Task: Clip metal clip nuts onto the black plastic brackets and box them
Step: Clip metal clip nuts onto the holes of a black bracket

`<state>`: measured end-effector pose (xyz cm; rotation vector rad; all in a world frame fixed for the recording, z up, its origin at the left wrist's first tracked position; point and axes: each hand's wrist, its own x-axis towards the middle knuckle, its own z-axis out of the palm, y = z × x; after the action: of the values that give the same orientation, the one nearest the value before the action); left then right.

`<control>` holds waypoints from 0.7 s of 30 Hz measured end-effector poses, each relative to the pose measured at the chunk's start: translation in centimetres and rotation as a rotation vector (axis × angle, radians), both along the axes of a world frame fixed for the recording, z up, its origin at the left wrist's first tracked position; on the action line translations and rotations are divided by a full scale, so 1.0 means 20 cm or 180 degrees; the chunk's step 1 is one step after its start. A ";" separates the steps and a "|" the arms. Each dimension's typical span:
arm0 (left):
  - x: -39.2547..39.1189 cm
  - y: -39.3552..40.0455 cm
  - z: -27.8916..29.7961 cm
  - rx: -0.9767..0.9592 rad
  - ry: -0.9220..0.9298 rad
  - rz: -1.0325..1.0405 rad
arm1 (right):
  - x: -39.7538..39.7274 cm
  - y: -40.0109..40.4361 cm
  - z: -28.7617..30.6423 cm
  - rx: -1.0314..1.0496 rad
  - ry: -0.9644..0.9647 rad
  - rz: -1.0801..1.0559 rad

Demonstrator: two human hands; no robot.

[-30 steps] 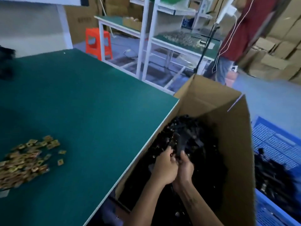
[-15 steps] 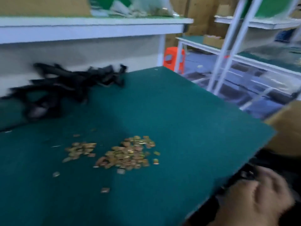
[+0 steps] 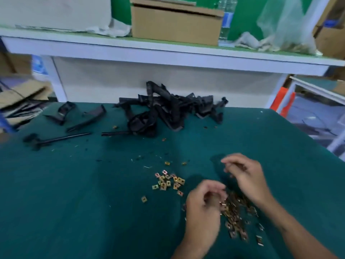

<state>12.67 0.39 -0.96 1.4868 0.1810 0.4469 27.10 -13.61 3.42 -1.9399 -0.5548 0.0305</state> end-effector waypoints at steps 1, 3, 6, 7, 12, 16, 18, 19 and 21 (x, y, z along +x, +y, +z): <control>0.10 -0.18 0.01 -0.0058 0.0016 0.0208 | 0.08 0.09 -0.02 -0.0289 0.0106 0.0121; 0.14 -0.25 0.00 -0.0025 0.0117 0.0089 | 0.26 0.30 -0.06 -0.0633 0.0348 0.0435; 0.18 -0.24 -0.03 0.0163 0.0244 -0.0074 | 0.40 0.61 -0.11 -0.0694 0.0814 0.0807; 0.17 -0.26 -0.02 0.0233 0.0247 -0.0122 | 0.43 0.70 -0.12 -0.0529 0.1063 0.0794; 0.19 -0.23 -0.04 -0.0018 0.0253 0.0353 | 0.53 1.02 -0.09 0.0294 0.2048 0.0388; 0.20 -0.22 -0.06 0.0073 0.0282 0.0318 | 0.56 1.08 -0.07 0.0855 0.2428 -0.0015; 0.19 -0.23 -0.05 0.0061 0.0147 0.0307 | 0.56 1.07 -0.05 0.1159 0.2332 -0.0349; 0.19 -0.23 -0.04 -0.0010 0.0085 0.0311 | 0.55 1.04 -0.04 0.1281 0.2150 -0.0560; 0.17 -0.25 -0.03 -0.0116 0.0038 0.0313 | 0.55 0.95 -0.02 0.1378 0.1470 -0.1000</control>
<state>16.11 -4.69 -1.62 1.4493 0.2712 0.5113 38.10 5.38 3.11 -1.5064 0.0543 0.1426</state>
